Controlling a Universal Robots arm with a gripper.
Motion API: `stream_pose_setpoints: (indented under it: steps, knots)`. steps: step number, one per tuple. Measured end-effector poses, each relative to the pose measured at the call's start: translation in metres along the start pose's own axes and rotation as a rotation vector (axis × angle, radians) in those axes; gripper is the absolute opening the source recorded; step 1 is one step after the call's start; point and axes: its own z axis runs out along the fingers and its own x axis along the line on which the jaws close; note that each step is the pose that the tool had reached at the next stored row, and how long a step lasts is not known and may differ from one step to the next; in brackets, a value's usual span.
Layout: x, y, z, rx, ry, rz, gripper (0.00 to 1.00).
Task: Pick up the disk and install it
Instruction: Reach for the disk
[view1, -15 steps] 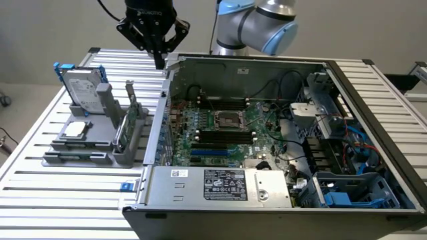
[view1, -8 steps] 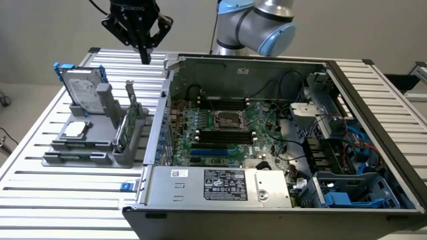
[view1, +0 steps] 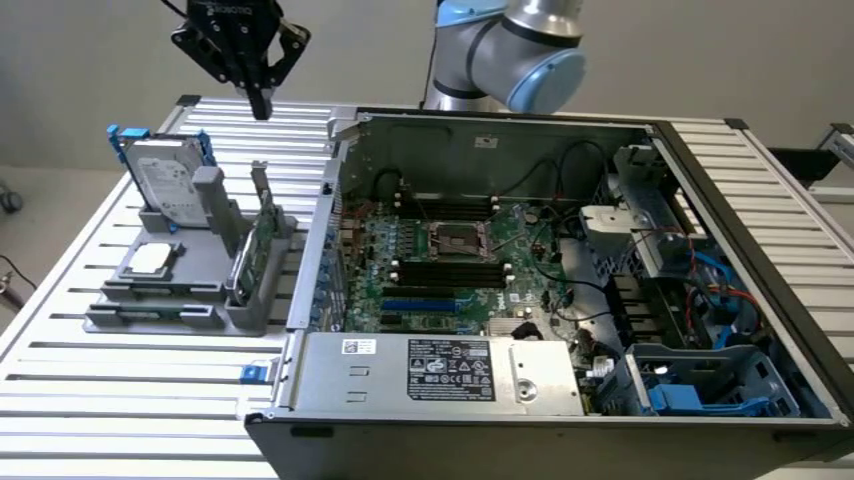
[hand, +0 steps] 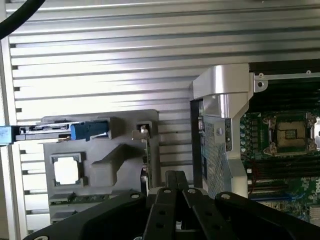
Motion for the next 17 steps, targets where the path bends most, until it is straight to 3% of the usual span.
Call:
stream_pose_setpoints:
  steps: [6,17]
  knots:
    - [0.028,0.009,0.0037,0.0025,-0.0002,0.0,0.11]
    - [0.079,0.0163,0.0146,0.0174,-0.0012,0.0,0.11]
